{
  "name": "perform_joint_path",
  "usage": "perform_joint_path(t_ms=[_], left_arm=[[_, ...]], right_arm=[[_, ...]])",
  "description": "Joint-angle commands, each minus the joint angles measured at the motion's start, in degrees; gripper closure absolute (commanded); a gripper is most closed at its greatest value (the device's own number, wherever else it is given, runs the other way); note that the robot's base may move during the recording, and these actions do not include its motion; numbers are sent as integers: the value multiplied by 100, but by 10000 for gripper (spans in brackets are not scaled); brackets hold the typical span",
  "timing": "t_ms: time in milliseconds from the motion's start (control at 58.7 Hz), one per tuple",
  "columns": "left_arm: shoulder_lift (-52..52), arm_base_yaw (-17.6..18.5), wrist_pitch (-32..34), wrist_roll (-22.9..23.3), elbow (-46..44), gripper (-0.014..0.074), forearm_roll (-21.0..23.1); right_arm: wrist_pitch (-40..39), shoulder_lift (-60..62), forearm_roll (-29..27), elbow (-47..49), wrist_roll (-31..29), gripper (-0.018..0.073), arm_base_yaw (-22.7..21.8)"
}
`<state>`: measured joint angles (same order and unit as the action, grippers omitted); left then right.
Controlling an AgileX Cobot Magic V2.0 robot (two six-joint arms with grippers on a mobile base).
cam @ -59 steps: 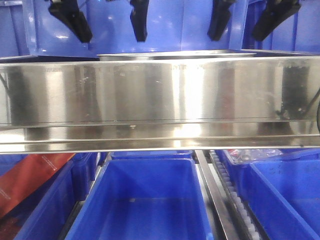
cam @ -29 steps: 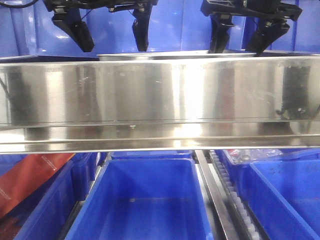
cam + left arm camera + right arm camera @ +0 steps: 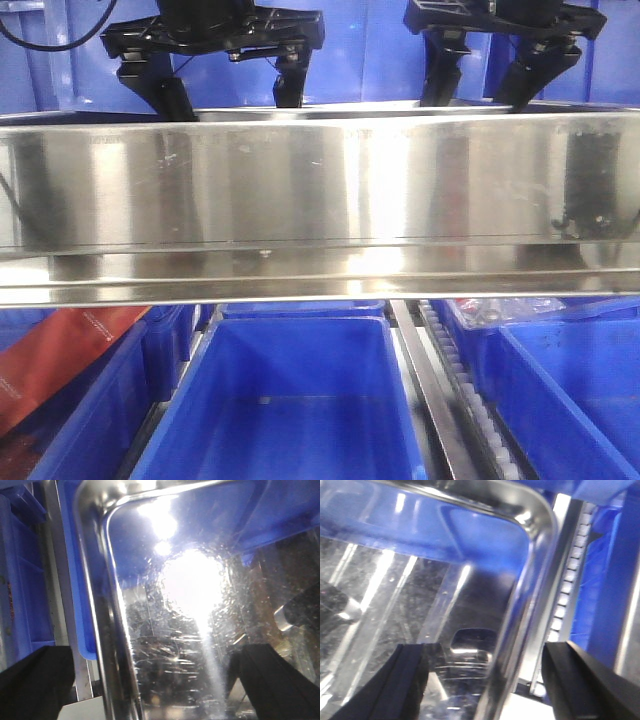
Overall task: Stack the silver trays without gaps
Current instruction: 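Lower both grippers onto the tray's side rims and close them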
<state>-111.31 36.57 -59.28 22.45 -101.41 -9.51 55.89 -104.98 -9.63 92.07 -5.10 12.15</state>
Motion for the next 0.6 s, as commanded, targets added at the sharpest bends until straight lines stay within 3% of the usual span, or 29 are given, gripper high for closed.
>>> perform_joint_path(t_ms=[0,153,375,477,579], left_arm=[[-1,-21,32,47,-28,27,26],[-27,-21,32,47,-28,27,26],[-78,-21,21,59,-4,60,162],[-78,-21,21,69,-4,255,162],[-78,-21,21,69,-4,547,162]], right_arm=[[-124,7,81,50,-6,191,-10],[-110,-3,79,50,-6,242,-10],[-23,-3,79,50,-6,410,-10],[4,-3,79,50,-6,512,-10],[19,-3,79,50,-6,643,-10]])
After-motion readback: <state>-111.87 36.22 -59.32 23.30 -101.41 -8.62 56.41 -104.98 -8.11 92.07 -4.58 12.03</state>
